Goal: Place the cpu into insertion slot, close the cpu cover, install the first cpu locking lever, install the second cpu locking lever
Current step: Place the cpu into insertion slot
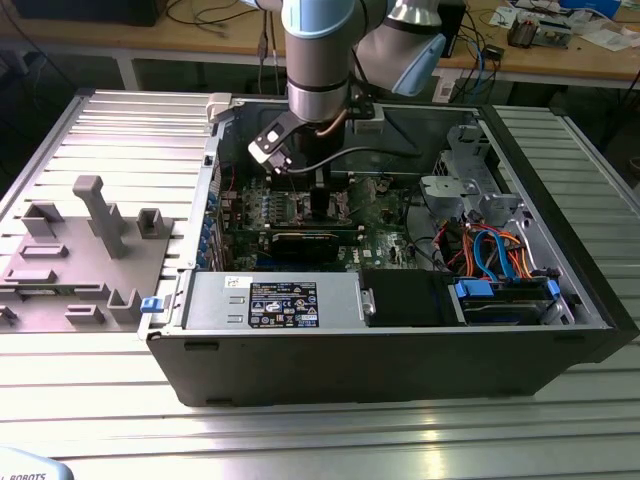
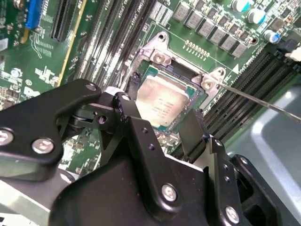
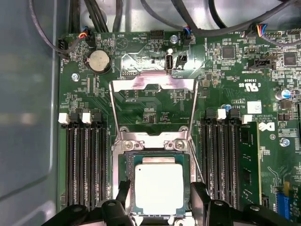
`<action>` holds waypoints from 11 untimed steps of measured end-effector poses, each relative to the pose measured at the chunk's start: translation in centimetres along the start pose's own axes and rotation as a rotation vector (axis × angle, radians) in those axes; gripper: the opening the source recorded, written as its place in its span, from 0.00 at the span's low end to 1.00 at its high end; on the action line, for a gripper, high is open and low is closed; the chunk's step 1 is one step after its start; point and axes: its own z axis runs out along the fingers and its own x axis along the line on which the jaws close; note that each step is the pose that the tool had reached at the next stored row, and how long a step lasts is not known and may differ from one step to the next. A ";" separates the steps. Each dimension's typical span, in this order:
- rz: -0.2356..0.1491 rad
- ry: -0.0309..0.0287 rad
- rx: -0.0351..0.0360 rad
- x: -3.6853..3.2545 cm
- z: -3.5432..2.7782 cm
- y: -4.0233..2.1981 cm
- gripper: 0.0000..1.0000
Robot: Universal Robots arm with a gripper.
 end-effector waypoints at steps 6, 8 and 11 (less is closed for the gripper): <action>0.001 0.0151 0.0003 -0.05 0.03 0.02 0.61; 0.001 0.0149 0.0005 -0.06 0.03 0.01 0.61; 0.001 0.0151 0.0005 -0.04 0.06 0.08 0.61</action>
